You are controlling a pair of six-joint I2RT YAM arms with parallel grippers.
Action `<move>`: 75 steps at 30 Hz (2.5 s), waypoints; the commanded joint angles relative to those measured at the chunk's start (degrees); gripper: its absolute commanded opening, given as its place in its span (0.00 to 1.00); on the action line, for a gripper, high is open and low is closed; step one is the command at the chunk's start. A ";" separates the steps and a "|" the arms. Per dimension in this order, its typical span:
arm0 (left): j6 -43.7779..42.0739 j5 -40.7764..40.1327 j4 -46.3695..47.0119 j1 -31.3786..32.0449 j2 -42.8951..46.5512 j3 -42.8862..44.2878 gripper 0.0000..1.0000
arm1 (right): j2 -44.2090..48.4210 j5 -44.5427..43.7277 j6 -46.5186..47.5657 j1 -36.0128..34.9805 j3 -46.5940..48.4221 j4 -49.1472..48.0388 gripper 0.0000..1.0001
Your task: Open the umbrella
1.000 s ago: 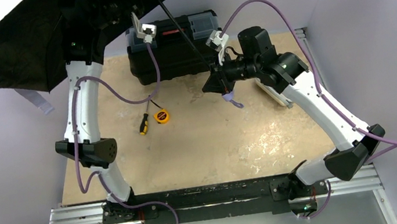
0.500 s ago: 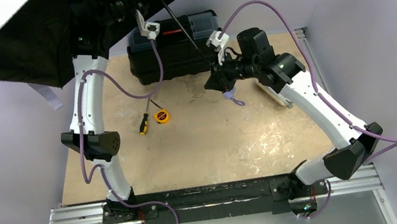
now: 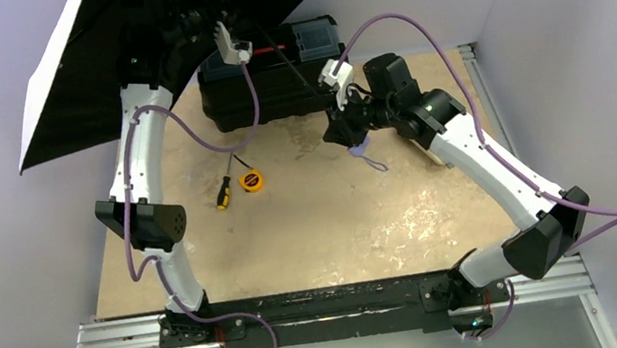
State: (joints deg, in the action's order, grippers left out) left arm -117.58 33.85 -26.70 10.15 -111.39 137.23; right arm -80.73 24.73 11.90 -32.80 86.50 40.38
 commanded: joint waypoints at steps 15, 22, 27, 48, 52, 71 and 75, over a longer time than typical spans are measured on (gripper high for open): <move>0.64 -10.45 42.66 -6.52 17.72 -31.54 0.26 | 9.96 17.15 -10.86 -4.29 -5.63 -14.53 0.00; 0.65 6.81 38.95 -2.96 27.45 -45.05 0.37 | 8.58 15.95 -26.86 -4.16 -7.52 -33.78 0.00; -3.63 16.96 29.23 -2.51 33.00 -51.09 0.39 | 8.65 13.30 -33.03 -3.82 -7.89 -42.90 0.00; 0.25 7.15 43.40 -1.76 30.46 -54.08 0.00 | 13.94 18.70 -28.60 0.37 -14.62 -41.50 0.00; -0.85 13.55 43.44 -1.80 30.42 -53.43 0.00 | 13.40 19.27 -25.84 0.43 -12.22 -35.68 0.54; -17.83 32.42 28.08 5.99 36.03 -59.87 0.00 | -8.98 30.01 -36.44 0.28 13.85 -32.65 0.41; -18.44 31.73 27.32 6.93 36.38 -60.32 0.00 | -10.04 30.77 -37.76 -1.15 13.91 -33.94 0.38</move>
State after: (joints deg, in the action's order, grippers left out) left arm -117.51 61.10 4.78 15.55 -76.71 77.58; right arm -90.91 52.49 -23.62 -32.49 97.84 8.99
